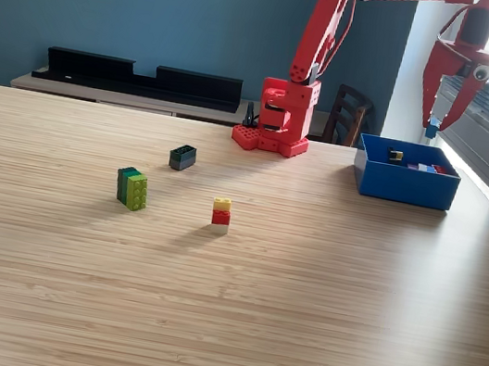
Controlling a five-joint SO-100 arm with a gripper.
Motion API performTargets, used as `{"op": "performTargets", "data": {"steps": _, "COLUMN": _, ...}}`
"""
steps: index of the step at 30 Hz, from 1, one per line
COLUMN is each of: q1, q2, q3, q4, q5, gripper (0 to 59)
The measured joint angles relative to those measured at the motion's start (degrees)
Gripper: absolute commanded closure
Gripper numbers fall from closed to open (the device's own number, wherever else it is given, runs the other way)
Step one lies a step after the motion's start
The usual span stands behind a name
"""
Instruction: Grasp a lego block and put it in the bin.
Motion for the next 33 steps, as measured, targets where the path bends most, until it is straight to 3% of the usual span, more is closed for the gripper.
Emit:
{"op": "performTargets", "data": {"steps": 1, "q1": -0.09, "q2": 0.0, "q3": 0.0, "q4": 0.0, "q5": -0.44, "gripper": 33.9}}
{"op": "performTargets", "data": {"steps": 3, "q1": -0.26, "q2": 0.0, "q3": 0.0, "q4": 0.0, "q5": -0.97, "gripper": 28.1}}
{"op": "performTargets", "data": {"steps": 7, "q1": -0.26, "q2": 0.0, "q3": 0.0, "q4": 0.0, "q5": -1.14, "gripper": 25.8}}
{"op": "performTargets", "data": {"steps": 10, "q1": -0.26, "q2": 0.0, "q3": 0.0, "q4": 0.0, "q5": -1.14, "gripper": 32.1}}
{"op": "performTargets", "data": {"steps": 16, "q1": 1.05, "q2": 0.0, "q3": 0.0, "q4": 0.0, "q5": -1.14, "gripper": 58.5}}
{"op": "performTargets", "data": {"steps": 33, "q1": 35.6, "q2": 0.0, "q3": -4.04, "q4": 0.0, "q5": 7.03, "gripper": 58.5}}
